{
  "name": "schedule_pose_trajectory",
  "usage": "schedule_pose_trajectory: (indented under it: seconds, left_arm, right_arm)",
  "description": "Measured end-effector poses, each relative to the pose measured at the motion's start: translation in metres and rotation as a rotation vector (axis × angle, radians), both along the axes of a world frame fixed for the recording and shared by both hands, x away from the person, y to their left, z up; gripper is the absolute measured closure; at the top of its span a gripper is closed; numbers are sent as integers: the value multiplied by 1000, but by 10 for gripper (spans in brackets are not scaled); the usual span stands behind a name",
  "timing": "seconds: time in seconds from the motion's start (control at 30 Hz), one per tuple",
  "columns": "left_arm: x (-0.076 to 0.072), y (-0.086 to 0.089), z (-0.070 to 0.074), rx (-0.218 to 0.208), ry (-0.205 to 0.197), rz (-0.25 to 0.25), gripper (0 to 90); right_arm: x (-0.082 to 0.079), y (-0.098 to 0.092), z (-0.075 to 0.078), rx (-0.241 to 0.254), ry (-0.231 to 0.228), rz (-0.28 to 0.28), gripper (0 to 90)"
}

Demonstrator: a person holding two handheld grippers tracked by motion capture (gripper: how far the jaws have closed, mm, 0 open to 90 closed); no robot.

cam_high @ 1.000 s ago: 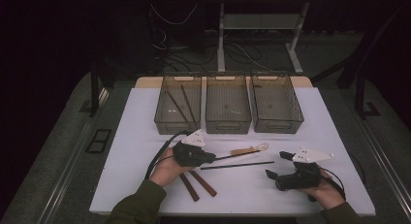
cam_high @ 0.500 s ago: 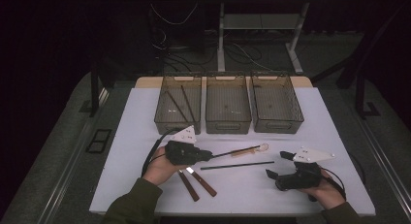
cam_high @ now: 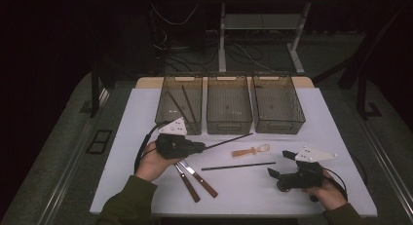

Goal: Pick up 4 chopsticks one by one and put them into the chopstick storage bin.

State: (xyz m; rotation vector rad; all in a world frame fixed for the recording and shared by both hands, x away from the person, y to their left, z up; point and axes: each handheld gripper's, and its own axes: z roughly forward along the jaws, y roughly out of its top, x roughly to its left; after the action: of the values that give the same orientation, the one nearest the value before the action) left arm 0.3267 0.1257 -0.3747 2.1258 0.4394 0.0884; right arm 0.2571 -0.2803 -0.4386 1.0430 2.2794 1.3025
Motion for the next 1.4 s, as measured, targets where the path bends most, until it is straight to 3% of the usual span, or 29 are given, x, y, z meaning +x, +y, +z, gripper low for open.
schedule_pose_trajectory:
  seconds: [0.2, 0.33, 0.6, 1.07, 1.4]
  left_arm:
    - [9, 8, 7, -22, -17, 44, 853]
    - [16, 12, 11, 0, -37, 83, 853]
    - [31, 21, 13, -5, -34, 160, 853]
    - [66, 36, 22, 4, -54, 373, 853]
    - [94, 45, 18, 64, -37, 515, 853]
  right_arm:
    - [0, 0, -1, -4, -1, 0, 134]
    - [1, 0, -1, -6, 2, 4, 135]
    - [1, 0, -1, -8, 4, -2, 135]
    - [1, 0, -2, -16, 1, 2, 134]
    - [0, -1, -1, -13, 1, -1, 134]
